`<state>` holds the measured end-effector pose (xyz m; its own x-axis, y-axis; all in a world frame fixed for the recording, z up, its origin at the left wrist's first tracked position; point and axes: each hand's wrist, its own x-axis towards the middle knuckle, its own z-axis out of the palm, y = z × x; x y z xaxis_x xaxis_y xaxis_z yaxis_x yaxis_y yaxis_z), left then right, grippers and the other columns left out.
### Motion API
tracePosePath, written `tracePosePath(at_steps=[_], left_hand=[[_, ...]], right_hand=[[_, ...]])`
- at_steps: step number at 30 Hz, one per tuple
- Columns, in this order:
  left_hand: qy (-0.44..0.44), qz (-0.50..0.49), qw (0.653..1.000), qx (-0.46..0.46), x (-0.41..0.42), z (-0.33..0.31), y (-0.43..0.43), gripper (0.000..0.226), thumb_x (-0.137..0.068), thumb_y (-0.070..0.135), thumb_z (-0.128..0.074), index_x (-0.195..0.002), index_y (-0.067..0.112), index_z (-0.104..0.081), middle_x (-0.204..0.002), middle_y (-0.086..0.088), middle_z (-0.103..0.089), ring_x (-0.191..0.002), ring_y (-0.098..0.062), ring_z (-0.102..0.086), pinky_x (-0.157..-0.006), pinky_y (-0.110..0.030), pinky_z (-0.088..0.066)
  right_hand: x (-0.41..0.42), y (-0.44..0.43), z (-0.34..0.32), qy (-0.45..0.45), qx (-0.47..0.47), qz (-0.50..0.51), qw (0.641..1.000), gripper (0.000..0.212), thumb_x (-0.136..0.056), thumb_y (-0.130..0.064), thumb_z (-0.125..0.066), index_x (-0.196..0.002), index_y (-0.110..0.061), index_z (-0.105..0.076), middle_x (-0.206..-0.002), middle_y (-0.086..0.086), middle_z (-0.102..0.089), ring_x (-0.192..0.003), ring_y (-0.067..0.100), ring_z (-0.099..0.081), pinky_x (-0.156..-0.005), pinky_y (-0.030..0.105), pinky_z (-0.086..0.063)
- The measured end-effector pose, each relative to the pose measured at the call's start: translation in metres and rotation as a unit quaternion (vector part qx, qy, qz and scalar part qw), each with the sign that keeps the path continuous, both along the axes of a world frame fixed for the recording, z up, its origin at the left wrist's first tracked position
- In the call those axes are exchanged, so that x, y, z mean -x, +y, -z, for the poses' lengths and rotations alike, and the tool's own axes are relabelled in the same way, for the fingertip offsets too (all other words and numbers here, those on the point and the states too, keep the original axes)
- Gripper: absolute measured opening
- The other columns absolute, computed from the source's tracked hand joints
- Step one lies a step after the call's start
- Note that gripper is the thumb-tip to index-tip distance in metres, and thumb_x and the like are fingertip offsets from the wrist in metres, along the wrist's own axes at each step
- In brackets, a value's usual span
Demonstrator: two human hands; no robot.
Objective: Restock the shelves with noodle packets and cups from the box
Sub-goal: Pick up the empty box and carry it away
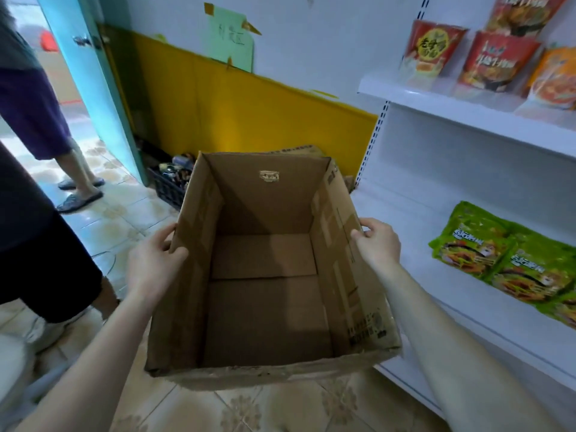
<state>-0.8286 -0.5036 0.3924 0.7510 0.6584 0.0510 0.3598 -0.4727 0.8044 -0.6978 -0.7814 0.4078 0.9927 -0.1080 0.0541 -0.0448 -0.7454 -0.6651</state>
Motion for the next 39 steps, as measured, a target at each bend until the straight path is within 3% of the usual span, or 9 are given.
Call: tracePosePath(at_steps=[4, 9, 14, 20, 26, 32, 39], left_hand=[[0.004, -0.042, 0.999, -0.012, -0.029, -0.001, 0.037, 0.047, -0.085, 0.013, -0.059, -0.130, 0.022, -0.053, -0.117, -0.016, -0.064, -0.107, -0.030, -0.059, -0.076, -0.035, -0.046], [0.018, -0.099, 0.995, -0.023, -0.047, 0.002, 0.081, 0.045, -0.083, 0.014, -0.059, -0.128, 0.021, -0.056, -0.110, -0.015, -0.067, -0.100, -0.029, -0.061, -0.078, -0.038, -0.048], [0.043, -0.101, 0.993, -0.035, -0.059, 0.007, 0.133, 0.043, -0.080, 0.016, -0.059, -0.123, 0.024, -0.059, -0.103, -0.009, -0.070, -0.098, -0.025, -0.062, -0.071, -0.034, -0.047], [0.049, -0.060, 0.995, -0.058, -0.082, 0.006, 0.196, 0.044, -0.080, 0.015, -0.059, -0.123, 0.023, -0.059, -0.096, -0.007, -0.071, -0.087, -0.023, -0.063, -0.069, -0.032, -0.047], [0.056, -0.018, 0.997, -0.053, -0.098, 0.000, 0.250, 0.045, -0.080, 0.013, -0.059, -0.125, 0.022, -0.059, -0.104, -0.011, -0.069, -0.099, -0.026, -0.061, -0.071, -0.031, -0.041], [0.057, 0.012, 0.997, -0.042, -0.101, -0.003, 0.284, 0.045, -0.081, 0.012, -0.058, -0.126, 0.019, -0.058, -0.107, -0.014, -0.068, -0.103, -0.027, -0.061, -0.081, -0.037, -0.047], [0.055, -0.002, 0.998, -0.027, -0.089, -0.004, 0.302, 0.045, -0.082, 0.012, -0.059, -0.126, 0.021, -0.058, -0.109, -0.013, -0.067, -0.102, -0.027, -0.061, -0.079, -0.035, -0.047]], right_hand=[[-0.046, 0.045, 0.004, 0.000, 0.005, -0.042, 0.999, 0.036, -0.093, -0.022, -0.050, -0.129, -0.017, -0.055, -0.123, 0.004, -0.062, -0.111, 0.023, -0.058, -0.087, 0.028, -0.045], [-0.087, 0.102, 0.009, -0.001, 0.020, -0.097, 0.995, 0.035, -0.093, -0.021, -0.051, -0.127, -0.016, -0.055, -0.122, 0.002, -0.063, -0.109, 0.022, -0.059, -0.079, 0.023, -0.041], [-0.112, 0.151, 0.009, 0.005, 0.026, -0.144, 0.989, 0.028, -0.092, -0.018, -0.052, -0.117, -0.013, -0.062, -0.113, 0.006, -0.067, -0.103, 0.026, -0.061, -0.079, 0.029, -0.045], [-0.117, 0.204, 0.013, 0.016, 0.017, -0.115, 0.993, 0.032, -0.093, -0.017, -0.052, -0.124, -0.013, -0.058, -0.118, 0.005, -0.065, -0.105, 0.023, -0.061, -0.078, 0.022, -0.039], [-0.108, 0.245, 0.013, 0.021, 0.020, -0.074, 0.997, 0.034, -0.092, -0.019, -0.053, -0.125, -0.012, -0.057, -0.119, 0.006, -0.064, -0.107, 0.024, -0.060, -0.083, 0.027, -0.044], [-0.095, 0.273, 0.015, 0.017, 0.052, -0.043, 0.998, 0.037, -0.093, -0.021, -0.052, -0.129, -0.014, -0.055, -0.122, 0.006, -0.063, -0.103, 0.024, -0.062, -0.075, 0.023, -0.042], [-0.079, 0.294, 0.015, 0.008, 0.048, -0.036, 0.998, 0.036, -0.092, -0.021, -0.053, -0.127, -0.015, -0.055, -0.121, 0.007, -0.063, -0.106, 0.025, -0.060, -0.087, 0.033, -0.048]])
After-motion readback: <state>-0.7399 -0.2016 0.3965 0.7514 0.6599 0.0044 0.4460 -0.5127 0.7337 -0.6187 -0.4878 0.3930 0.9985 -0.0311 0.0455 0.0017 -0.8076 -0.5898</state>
